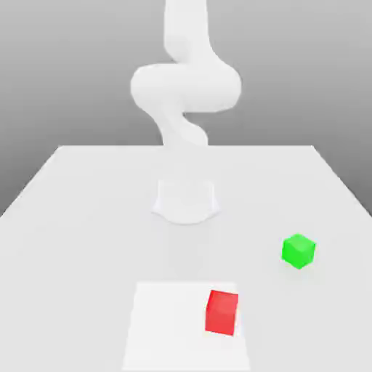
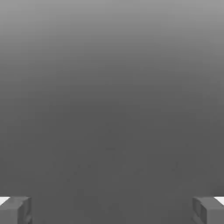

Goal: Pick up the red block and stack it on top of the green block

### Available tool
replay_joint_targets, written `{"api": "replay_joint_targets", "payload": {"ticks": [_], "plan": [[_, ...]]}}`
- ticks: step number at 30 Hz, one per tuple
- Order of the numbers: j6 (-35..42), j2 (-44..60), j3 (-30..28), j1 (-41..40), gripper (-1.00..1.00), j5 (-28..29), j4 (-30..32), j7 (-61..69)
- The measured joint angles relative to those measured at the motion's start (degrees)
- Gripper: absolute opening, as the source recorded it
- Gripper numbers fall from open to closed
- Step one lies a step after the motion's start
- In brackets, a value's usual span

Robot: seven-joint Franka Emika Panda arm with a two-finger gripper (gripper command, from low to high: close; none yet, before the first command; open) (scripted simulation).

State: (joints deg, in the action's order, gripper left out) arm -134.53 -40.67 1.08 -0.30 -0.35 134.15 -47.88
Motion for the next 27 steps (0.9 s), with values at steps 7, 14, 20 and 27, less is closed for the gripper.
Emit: {"api": "replay_joint_targets", "payload": {"ticks": [7, 14, 20, 27], "plan": [[-7.96, 14.92, 3.27, -0.66, 0.00, -0.48, 6.82, -6.39], [-15.71, 29.45, 6.23, -0.91, 0.00, 0.12, 13.47, -13.34], [-22.33, 41.97, 7.02, 0.58, 0.00, 1.53, 19.16, -19.94], [-33.61, 56.24, 3.38, 3.43, -1.00, 6.04, 18.50, -24.37]]}}
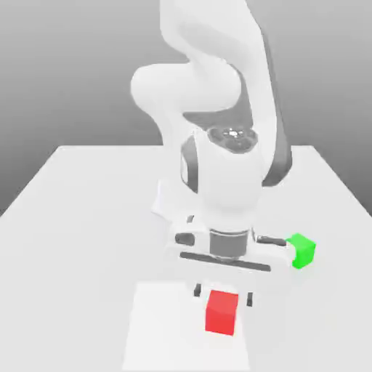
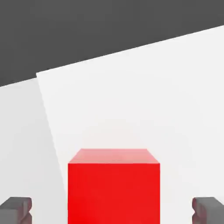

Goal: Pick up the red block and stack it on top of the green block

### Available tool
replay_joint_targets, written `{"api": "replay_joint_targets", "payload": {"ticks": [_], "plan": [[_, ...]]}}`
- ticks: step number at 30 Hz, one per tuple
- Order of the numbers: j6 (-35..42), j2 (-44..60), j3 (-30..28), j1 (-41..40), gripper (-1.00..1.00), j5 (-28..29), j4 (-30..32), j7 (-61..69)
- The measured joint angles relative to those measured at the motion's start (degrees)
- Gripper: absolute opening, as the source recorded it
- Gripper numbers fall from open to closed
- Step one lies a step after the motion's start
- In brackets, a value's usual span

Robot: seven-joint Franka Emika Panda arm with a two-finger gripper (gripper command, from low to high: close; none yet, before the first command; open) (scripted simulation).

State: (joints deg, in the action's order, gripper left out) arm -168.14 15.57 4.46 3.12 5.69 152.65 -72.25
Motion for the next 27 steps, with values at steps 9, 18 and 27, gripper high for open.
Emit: {"api": "replay_joint_targets", "payload": {"ticks": [9, 18, 27], "plan": [[2.24, -2.73, 0.63, -0.37, -1.00, -1.00, 0.43, 0.67], [11.62, -17.60, 6.63, 9.27, -1.00, -10.18, 5.56, -8.09], [14.86, -28.93, 17.81, 20.37, -1.00, -19.31, 13.22, -32.35]]}}
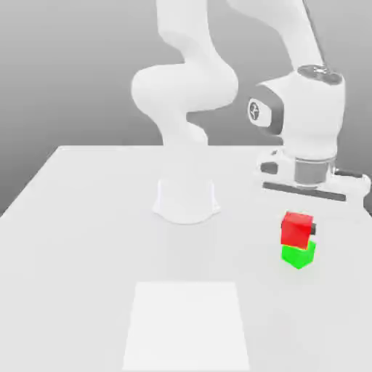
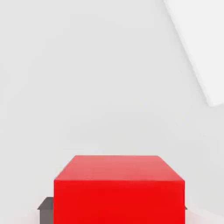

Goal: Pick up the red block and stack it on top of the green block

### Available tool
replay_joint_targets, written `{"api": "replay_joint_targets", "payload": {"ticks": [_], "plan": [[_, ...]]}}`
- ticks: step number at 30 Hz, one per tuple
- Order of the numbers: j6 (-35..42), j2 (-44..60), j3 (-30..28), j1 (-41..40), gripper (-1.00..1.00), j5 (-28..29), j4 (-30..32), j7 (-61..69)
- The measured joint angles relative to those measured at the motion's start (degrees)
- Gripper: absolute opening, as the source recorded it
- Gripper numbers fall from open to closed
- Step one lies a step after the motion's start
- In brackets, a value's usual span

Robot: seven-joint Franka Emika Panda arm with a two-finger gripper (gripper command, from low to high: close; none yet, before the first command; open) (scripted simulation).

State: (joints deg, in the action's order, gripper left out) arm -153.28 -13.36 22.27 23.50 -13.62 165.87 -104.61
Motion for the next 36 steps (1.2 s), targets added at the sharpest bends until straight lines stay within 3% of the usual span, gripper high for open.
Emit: {"api": "replay_joint_targets", "payload": {"ticks": [4, 12, 36], "plan": [[0.43, -3.18, 4.46, 3.41, -1.00, -2.50, 2.51, -8.25], [-3.29, -0.24, 6.55, 1.39, -1.00, 0.31, 2.55, -11.11], [-15.53, 13.69, 9.45, -6.11, -1.00, 16.32, 2.49, -22.16]]}}
